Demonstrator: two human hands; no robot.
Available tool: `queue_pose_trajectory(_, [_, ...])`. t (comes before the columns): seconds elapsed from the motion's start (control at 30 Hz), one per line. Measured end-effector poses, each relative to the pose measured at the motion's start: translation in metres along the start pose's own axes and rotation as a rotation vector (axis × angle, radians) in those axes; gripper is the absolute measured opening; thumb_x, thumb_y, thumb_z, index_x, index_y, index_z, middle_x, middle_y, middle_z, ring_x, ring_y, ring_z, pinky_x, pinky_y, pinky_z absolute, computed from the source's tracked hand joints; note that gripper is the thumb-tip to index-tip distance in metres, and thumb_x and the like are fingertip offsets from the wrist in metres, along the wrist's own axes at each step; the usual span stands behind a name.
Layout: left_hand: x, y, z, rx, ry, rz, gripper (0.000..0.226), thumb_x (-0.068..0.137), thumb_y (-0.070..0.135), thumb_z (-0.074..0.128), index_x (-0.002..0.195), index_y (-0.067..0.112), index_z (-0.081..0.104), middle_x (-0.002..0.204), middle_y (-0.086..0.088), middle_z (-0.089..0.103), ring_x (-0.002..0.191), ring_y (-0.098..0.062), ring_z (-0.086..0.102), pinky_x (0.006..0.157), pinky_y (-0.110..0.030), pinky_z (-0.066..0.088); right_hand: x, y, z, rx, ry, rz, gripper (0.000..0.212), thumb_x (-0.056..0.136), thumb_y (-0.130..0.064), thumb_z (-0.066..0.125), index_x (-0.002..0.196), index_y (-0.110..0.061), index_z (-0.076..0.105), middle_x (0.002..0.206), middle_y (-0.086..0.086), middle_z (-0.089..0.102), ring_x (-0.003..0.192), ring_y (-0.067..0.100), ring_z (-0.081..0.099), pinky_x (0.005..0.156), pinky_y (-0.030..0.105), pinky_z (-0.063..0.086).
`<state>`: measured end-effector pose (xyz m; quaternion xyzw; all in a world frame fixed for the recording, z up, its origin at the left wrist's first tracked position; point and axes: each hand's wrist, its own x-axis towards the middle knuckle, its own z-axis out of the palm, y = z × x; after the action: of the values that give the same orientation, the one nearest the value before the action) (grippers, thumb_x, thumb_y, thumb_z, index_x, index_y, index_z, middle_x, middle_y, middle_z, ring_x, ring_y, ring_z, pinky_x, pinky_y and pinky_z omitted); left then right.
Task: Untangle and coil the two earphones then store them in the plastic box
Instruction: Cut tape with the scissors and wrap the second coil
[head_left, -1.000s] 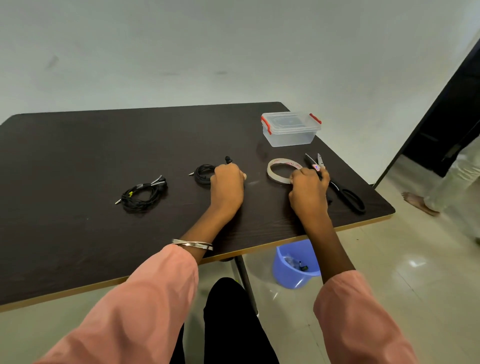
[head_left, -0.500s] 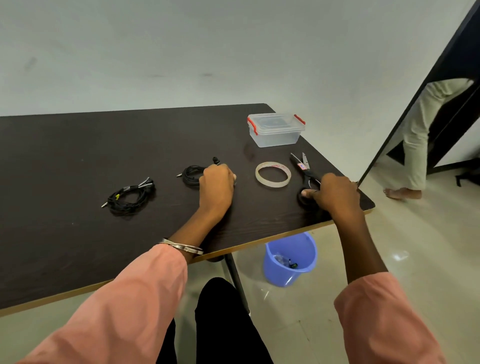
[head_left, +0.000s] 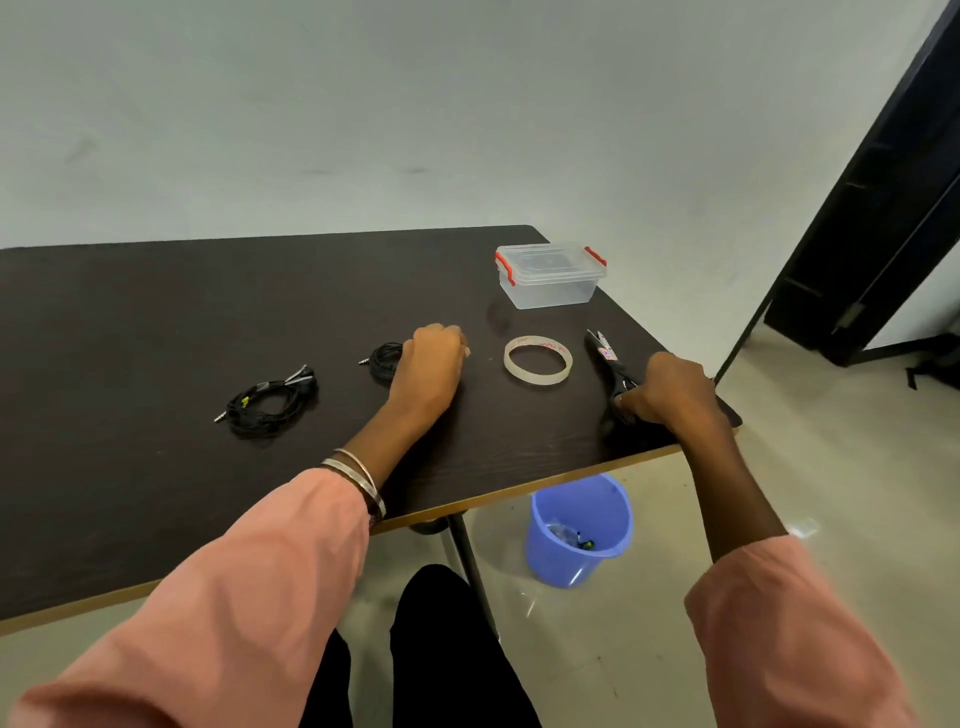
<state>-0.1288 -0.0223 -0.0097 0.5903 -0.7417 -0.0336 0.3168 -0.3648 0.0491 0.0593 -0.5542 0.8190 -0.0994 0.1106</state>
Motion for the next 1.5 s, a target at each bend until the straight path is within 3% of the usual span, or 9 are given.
queue_pose_trajectory(0.07, [0.002,0.0,-0.001,0.033,-0.003,0.024,0.02,0.096,0.017,0.053,0.096,0.002,0.066,0.095,-0.015,0.064,0.07,-0.031,0.063,0.07,-0.045,0.056,-0.003,0.0,-0.007,0.053,0.041,-0.015,0.036,0.081,-0.024,0.072,0.103,-0.001,0.056,0.102,0.018,0.061,0.098,0.036,0.056,0.071,0.031,0.041])
queue_pose_trajectory(0.17, [0.005,0.0,-0.002,0.055,-0.006,0.038,0.017,0.094,0.014,0.054,0.097,0.001,0.066,0.095,-0.016,0.065,0.078,-0.034,0.063,0.076,-0.046,0.054,-0.01,-0.006,-0.022,0.13,0.095,-0.056,0.031,0.083,-0.022,0.072,0.089,-0.002,0.048,0.074,0.009,0.049,0.08,0.029,0.05,0.057,0.029,0.035])
queue_pose_trajectory(0.27, [0.005,0.001,-0.003,0.078,-0.003,0.048,0.02,0.095,0.015,0.053,0.098,0.0,0.066,0.096,-0.016,0.065,0.087,-0.035,0.062,0.079,-0.046,0.052,-0.023,-0.018,-0.035,0.044,0.091,-0.148,0.039,0.077,-0.028,0.078,0.088,-0.001,0.052,0.08,0.012,0.053,0.078,0.028,0.05,0.052,0.028,0.032])
queue_pose_trajectory(0.4, [0.007,0.003,-0.004,0.089,-0.002,0.054,0.021,0.096,0.017,0.053,0.098,0.001,0.066,0.096,-0.016,0.065,0.088,-0.035,0.063,0.078,-0.046,0.053,-0.053,-0.033,-0.044,-0.165,-0.01,-0.276,0.048,0.07,-0.037,0.083,0.073,-0.009,0.044,0.068,0.004,0.045,0.08,0.026,0.049,0.064,0.031,0.035])
queue_pose_trajectory(0.53, [0.007,0.006,-0.006,0.102,-0.002,0.063,0.02,0.096,0.016,0.054,0.099,0.001,0.066,0.097,-0.017,0.064,0.09,-0.036,0.062,0.078,-0.045,0.052,-0.075,-0.043,-0.042,-0.343,0.02,-0.37,0.052,0.07,-0.041,0.081,0.08,-0.012,0.039,0.079,0.007,0.049,0.086,0.028,0.041,0.072,0.033,0.032])
queue_pose_trajectory(0.67, [0.007,0.008,-0.007,0.11,-0.008,0.064,0.02,0.096,0.016,0.053,0.099,0.001,0.066,0.099,-0.017,0.064,0.092,-0.038,0.061,0.078,-0.046,0.051,-0.082,-0.054,-0.033,-0.437,0.058,-0.425,0.052,0.071,-0.037,0.082,0.105,-0.01,0.053,0.109,0.019,0.059,0.108,0.035,0.046,0.081,0.036,0.037])
queue_pose_trajectory(0.77, [0.008,0.008,-0.009,0.137,-0.018,0.072,0.02,0.096,0.016,0.053,0.1,0.002,0.065,0.1,-0.016,0.064,0.093,-0.037,0.061,0.077,-0.044,0.05,-0.084,-0.062,-0.025,-0.501,0.094,-0.452,0.055,0.073,-0.032,0.081,0.115,-0.008,0.054,0.116,0.022,0.057,0.114,0.037,0.045,0.092,0.04,0.04])
queue_pose_trajectory(1.0, [0.008,0.007,-0.01,0.166,-0.013,0.095,0.018,0.095,0.013,0.053,0.1,0.001,0.066,0.099,-0.017,0.064,0.092,-0.037,0.061,0.073,-0.042,0.048,-0.076,-0.077,-0.013,-0.561,0.19,-0.508,0.036,0.085,-0.016,0.068,0.118,-0.008,0.055,0.119,0.024,0.056,0.115,0.036,0.047,0.096,0.04,0.04])
queue_pose_trajectory(1.5, [0.006,0.005,-0.008,0.17,-0.019,0.094,0.017,0.094,0.012,0.056,0.102,0.001,0.067,0.1,-0.018,0.064,0.093,-0.038,0.061,0.075,-0.042,0.048,-0.072,-0.084,-0.009,-0.625,0.296,-0.54,0.029,0.089,-0.01,0.063,0.117,-0.005,0.058,0.116,0.022,0.06,0.116,0.037,0.05,0.099,0.041,0.041])
